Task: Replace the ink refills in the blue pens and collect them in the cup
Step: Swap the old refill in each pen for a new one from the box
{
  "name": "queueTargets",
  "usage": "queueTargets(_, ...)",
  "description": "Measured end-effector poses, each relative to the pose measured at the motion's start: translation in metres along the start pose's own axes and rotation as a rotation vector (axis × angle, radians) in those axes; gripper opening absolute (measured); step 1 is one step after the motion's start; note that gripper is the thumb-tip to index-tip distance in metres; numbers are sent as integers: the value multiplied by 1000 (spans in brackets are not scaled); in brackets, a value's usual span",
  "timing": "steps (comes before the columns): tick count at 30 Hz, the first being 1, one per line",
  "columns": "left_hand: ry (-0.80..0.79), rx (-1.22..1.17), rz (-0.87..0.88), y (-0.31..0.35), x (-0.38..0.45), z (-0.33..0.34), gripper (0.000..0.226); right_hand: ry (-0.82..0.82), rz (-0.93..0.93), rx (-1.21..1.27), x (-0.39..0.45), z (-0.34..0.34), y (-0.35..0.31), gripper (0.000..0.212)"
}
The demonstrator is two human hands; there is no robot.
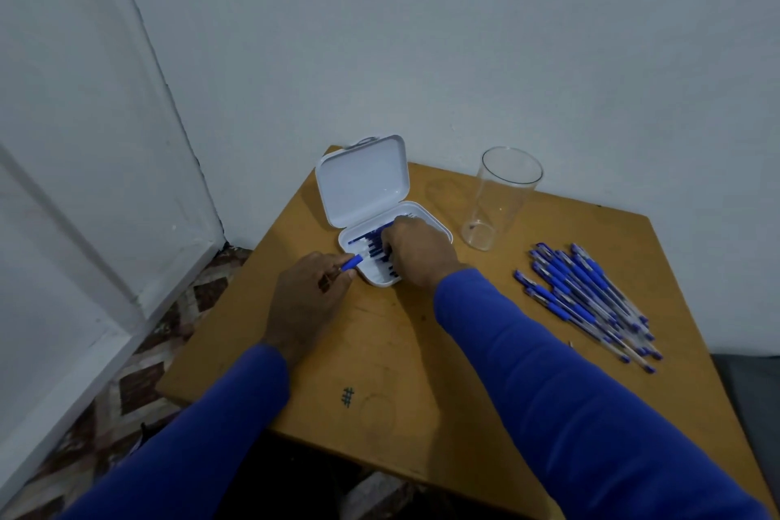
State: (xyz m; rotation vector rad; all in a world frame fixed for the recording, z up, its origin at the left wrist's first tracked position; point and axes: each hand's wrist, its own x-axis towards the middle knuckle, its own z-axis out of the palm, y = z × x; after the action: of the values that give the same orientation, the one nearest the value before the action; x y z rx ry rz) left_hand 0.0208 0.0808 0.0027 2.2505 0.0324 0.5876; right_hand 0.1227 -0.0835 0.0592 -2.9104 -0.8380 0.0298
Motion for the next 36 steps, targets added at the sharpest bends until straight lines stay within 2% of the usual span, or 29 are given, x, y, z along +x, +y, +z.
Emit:
queueTargets(6,-9,-7,9,2,-1,-1,29,6,-23,18,-5,-5,2,19)
queueTargets(13,-7,2,21,5,-1,-2,22,96,-49,56,-20,-21,4,20)
queueTargets(17,-13,15,56,15,-2,-5,22,85,-41,253,-37,-32,6,32)
queueTargets(19,-12,2,82,22,-5,-4,23,69,-5,400,-48,-35,10,30)
queueTargets(21,-22,-16,97,27,-9,0,25,59,62,600,-62,-38,13,24)
queueTargets(24,-40,-45,158,36,-17,9,26,76,132,983,-91,-44,16,25)
queueTargets(26,-53,-98,174,45,-24,16,28,119,186,1127,-109,-43,20,22)
queueTargets(29,-88,-222,163,61,-34,27,25,243,291,1217,-129,-36,29,10)
queueTargets(36,-161,-257,142,89,-48,51,24,448,428,1395,-164,-28,41,24)
